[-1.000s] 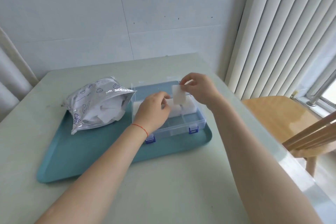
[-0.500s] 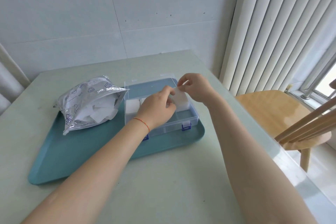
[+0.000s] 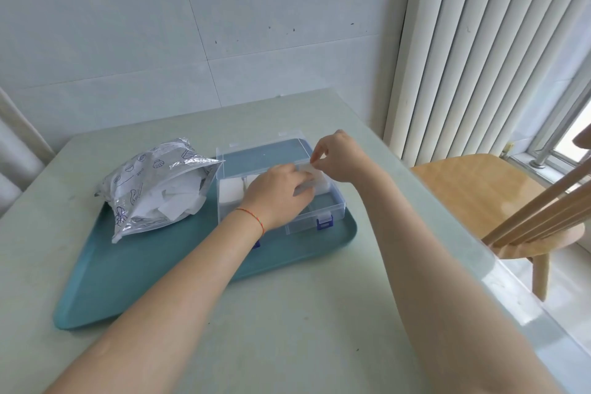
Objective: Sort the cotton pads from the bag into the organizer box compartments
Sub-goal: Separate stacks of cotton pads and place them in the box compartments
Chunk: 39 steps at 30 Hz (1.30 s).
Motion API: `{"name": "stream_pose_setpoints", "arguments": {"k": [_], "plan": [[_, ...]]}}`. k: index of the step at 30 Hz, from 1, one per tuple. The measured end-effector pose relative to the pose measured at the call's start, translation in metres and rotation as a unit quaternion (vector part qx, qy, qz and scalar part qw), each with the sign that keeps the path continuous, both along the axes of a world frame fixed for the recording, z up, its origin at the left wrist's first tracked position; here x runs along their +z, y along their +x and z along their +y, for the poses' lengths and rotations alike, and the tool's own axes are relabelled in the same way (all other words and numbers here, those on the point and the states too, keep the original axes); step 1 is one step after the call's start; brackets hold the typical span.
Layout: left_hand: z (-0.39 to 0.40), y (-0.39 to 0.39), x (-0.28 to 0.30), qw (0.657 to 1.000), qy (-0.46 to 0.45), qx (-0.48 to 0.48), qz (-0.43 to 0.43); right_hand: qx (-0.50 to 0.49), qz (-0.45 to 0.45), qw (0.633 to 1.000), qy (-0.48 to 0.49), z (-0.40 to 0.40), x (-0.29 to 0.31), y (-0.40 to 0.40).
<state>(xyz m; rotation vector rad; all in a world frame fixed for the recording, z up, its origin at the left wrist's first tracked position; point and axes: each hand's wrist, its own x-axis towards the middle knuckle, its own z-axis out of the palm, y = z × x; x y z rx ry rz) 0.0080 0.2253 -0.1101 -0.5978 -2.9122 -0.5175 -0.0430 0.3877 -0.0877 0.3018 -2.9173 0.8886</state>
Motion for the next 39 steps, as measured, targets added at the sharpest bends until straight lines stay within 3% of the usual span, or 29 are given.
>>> {"name": "stream_pose_setpoints", "arguments": {"k": [7,12,15,18,21,23,27,30,33,36,39], "plan": [[0.002,-0.003,0.006,0.999,-0.050,-0.017,-0.003,-0.025,0.017,1.000,0.007,-0.007,0.001,0.000],[0.002,-0.009,0.006,0.996,-0.073,-0.038,-0.034,-0.022,-0.053,0.989,0.135,-0.013,0.000,0.002],[-0.008,-0.004,0.012,0.998,0.021,-0.035,-0.039,-0.037,-0.022,0.992,0.118,-0.017,0.010,0.005],[-0.046,0.010,0.021,0.982,0.146,0.024,0.121,-0.037,0.066,0.995,0.058,-0.043,0.027,0.012],[-0.095,0.026,0.023,0.938,0.135,0.124,0.295,0.031,0.066,0.997,0.022,-0.086,0.036,0.029],[-0.130,0.041,0.024,0.916,0.113,0.205,0.326,0.081,0.036,0.996,0.022,-0.123,0.035,0.041],[-0.184,0.061,0.015,0.915,0.105,0.284,0.266,0.088,-0.018,0.995,0.044,-0.184,0.020,0.060],[-0.203,0.069,0.007,0.917,0.143,0.276,0.251,0.066,-0.067,0.993,0.066,-0.217,0.010,0.065],[-0.207,0.073,0.005,0.915,0.186,0.255,0.252,0.044,-0.115,0.981,0.150,-0.244,0.011,0.064],[-0.208,0.071,0.000,0.927,0.179,0.237,0.232,0.020,-0.118,0.966,0.230,-0.261,0.000,0.061],[-0.212,0.068,-0.006,0.929,0.188,0.238,0.210,0.000,-0.084,0.964,0.252,-0.269,-0.005,0.065]]}}
